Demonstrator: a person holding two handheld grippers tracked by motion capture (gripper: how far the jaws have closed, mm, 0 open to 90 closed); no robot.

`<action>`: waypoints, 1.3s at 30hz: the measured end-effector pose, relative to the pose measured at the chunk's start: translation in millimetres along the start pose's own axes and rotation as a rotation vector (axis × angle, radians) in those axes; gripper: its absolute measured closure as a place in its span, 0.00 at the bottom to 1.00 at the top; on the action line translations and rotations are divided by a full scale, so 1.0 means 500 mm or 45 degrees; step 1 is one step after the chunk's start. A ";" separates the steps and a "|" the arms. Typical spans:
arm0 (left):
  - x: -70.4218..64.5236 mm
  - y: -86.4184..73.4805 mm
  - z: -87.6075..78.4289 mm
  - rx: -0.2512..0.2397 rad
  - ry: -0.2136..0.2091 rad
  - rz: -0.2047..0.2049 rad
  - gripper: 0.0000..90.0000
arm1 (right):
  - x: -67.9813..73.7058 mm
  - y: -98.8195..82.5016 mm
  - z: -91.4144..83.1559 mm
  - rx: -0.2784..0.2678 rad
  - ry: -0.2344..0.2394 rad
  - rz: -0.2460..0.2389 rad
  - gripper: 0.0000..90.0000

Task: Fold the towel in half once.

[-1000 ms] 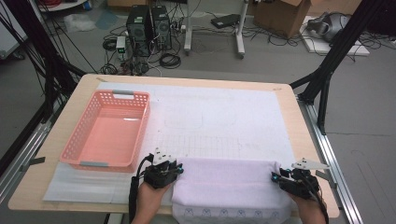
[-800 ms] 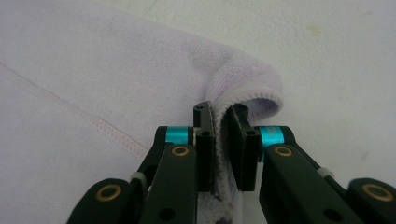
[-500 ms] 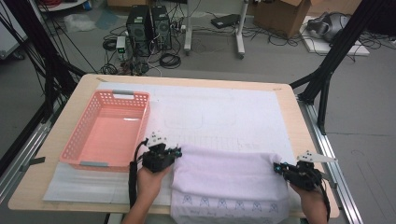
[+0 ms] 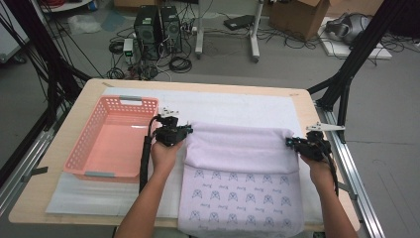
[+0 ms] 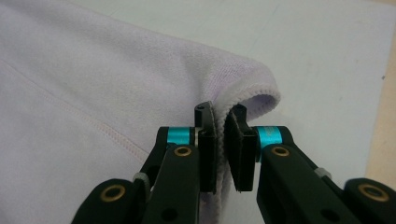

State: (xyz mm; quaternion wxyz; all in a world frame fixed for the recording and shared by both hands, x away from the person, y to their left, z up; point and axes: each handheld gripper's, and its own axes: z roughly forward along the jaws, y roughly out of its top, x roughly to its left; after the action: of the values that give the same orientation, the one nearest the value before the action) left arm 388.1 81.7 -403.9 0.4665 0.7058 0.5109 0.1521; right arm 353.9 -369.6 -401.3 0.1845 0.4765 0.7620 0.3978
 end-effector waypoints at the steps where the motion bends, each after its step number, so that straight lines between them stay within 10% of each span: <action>1: 0.005 0.001 0.006 -0.003 0.001 -0.012 0.96 | -0.006 0.006 0.008 -0.004 0.001 0.000 0.93; 10: 0.030 -0.009 0.045 -0.020 -0.020 -0.038 0.95 | -0.023 0.034 0.057 0.002 -0.047 0.043 0.91; 13: 0.033 -0.013 0.042 -0.016 -0.059 -0.078 0.69 | -0.024 0.031 0.059 -0.004 -0.058 0.102 0.72; 22: 0.004 -0.041 0.026 0.079 -0.135 0.021 0.66 | -0.027 0.014 0.028 0.047 0.035 0.122 0.72; 30: -0.010 -0.088 0.019 0.130 -0.140 0.007 0.74 | -0.025 -0.027 0.028 0.184 0.061 0.120 0.83; 33: -0.017 -0.097 0.013 0.195 -0.122 0.080 0.95 | -0.021 -0.042 0.024 0.208 0.060 0.072 0.97; 39: -0.037 -0.094 -0.021 0.162 -0.144 0.163 0.98 | -0.016 -0.069 -0.005 0.142 0.098 0.082 0.97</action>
State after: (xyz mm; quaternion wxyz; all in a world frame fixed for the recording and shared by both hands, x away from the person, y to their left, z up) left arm 345.7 73.2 -432.1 0.4381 0.7726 0.4464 0.1088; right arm 336.1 -385.7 -427.8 0.1151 0.4947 0.7738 0.3785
